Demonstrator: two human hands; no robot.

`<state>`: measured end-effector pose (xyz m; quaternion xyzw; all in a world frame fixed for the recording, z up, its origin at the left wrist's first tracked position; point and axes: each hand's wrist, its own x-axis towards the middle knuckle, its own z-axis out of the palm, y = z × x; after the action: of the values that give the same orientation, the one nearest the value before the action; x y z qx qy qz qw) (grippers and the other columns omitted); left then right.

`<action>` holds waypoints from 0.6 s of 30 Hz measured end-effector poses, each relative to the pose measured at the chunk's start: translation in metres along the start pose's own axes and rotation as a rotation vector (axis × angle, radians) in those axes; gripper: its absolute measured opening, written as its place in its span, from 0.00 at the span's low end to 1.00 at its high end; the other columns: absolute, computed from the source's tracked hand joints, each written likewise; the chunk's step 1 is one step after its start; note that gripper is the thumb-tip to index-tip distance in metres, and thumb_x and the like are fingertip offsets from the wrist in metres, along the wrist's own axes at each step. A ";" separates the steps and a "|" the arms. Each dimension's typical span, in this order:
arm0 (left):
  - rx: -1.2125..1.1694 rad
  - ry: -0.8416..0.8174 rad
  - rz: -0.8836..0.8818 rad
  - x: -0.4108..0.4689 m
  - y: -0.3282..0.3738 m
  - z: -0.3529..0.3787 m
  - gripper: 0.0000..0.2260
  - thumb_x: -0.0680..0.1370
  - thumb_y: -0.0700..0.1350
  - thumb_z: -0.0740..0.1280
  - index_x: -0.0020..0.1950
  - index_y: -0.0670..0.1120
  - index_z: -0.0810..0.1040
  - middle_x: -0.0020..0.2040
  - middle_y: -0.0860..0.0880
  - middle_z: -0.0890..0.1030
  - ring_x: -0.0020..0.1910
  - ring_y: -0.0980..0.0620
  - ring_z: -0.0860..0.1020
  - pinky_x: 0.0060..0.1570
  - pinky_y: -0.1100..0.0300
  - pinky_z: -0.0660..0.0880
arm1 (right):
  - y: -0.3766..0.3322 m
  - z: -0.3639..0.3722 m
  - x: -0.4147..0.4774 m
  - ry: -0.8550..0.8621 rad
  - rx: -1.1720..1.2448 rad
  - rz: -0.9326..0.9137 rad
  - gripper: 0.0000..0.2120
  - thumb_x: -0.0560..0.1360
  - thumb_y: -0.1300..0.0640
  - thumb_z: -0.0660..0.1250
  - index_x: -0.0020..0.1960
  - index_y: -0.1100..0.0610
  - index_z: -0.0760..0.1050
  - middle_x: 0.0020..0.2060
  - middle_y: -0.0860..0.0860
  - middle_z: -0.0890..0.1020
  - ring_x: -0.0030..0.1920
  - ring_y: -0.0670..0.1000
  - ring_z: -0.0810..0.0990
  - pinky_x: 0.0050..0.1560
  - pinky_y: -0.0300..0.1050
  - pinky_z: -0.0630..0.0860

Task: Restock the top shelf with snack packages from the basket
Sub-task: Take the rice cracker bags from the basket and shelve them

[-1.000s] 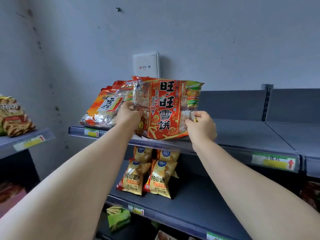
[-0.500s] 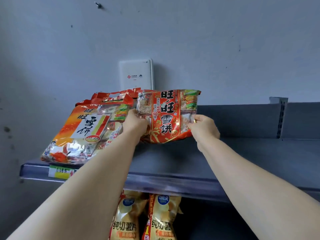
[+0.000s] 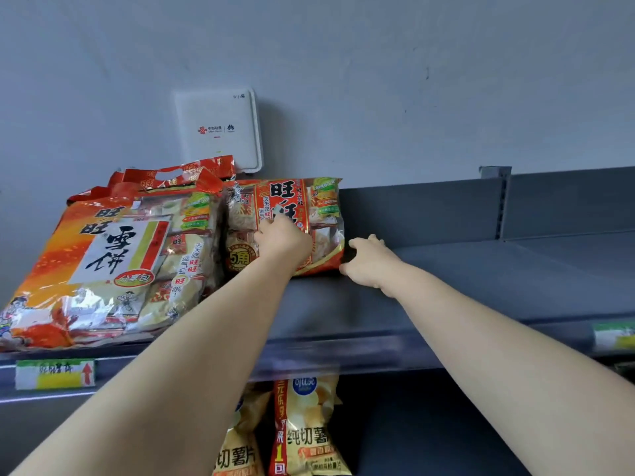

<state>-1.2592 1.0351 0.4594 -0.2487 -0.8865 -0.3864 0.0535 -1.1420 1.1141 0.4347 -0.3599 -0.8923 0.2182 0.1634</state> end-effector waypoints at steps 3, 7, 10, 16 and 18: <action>0.019 -0.046 0.034 -0.023 0.012 0.008 0.22 0.78 0.46 0.64 0.71 0.44 0.69 0.71 0.40 0.67 0.69 0.38 0.66 0.67 0.46 0.68 | 0.019 -0.018 -0.026 0.069 -0.202 0.002 0.27 0.80 0.45 0.60 0.75 0.54 0.60 0.78 0.56 0.50 0.78 0.58 0.44 0.74 0.60 0.55; 0.091 -0.110 0.180 -0.071 0.042 0.025 0.21 0.76 0.45 0.65 0.69 0.44 0.72 0.66 0.42 0.74 0.65 0.40 0.72 0.64 0.48 0.72 | 0.056 -0.039 -0.070 0.137 -0.351 -0.035 0.29 0.81 0.41 0.53 0.78 0.53 0.54 0.79 0.55 0.46 0.78 0.57 0.39 0.76 0.61 0.47; 0.291 -0.222 0.368 -0.125 0.071 0.042 0.20 0.79 0.45 0.63 0.71 0.46 0.70 0.68 0.44 0.72 0.69 0.41 0.67 0.64 0.51 0.67 | 0.094 -0.057 -0.113 0.127 -0.417 -0.028 0.30 0.82 0.41 0.50 0.79 0.52 0.49 0.79 0.54 0.45 0.78 0.57 0.39 0.76 0.61 0.45; 0.415 -0.311 0.555 -0.255 0.131 0.082 0.22 0.78 0.41 0.61 0.73 0.46 0.67 0.71 0.45 0.66 0.72 0.41 0.60 0.64 0.45 0.67 | 0.203 -0.115 -0.214 0.104 -0.467 0.082 0.28 0.82 0.43 0.52 0.78 0.53 0.54 0.79 0.54 0.44 0.78 0.56 0.38 0.76 0.60 0.46; 0.428 -0.338 0.621 -0.296 0.150 0.098 0.21 0.77 0.41 0.62 0.70 0.45 0.68 0.70 0.44 0.66 0.72 0.41 0.59 0.66 0.43 0.66 | 0.247 -0.132 -0.250 0.069 -0.490 0.127 0.28 0.82 0.44 0.54 0.78 0.54 0.54 0.79 0.54 0.44 0.78 0.56 0.38 0.76 0.60 0.46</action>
<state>-0.9197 1.0727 0.4052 -0.5478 -0.8259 -0.1124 0.0716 -0.7697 1.1313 0.3885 -0.4513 -0.8880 -0.0072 0.0876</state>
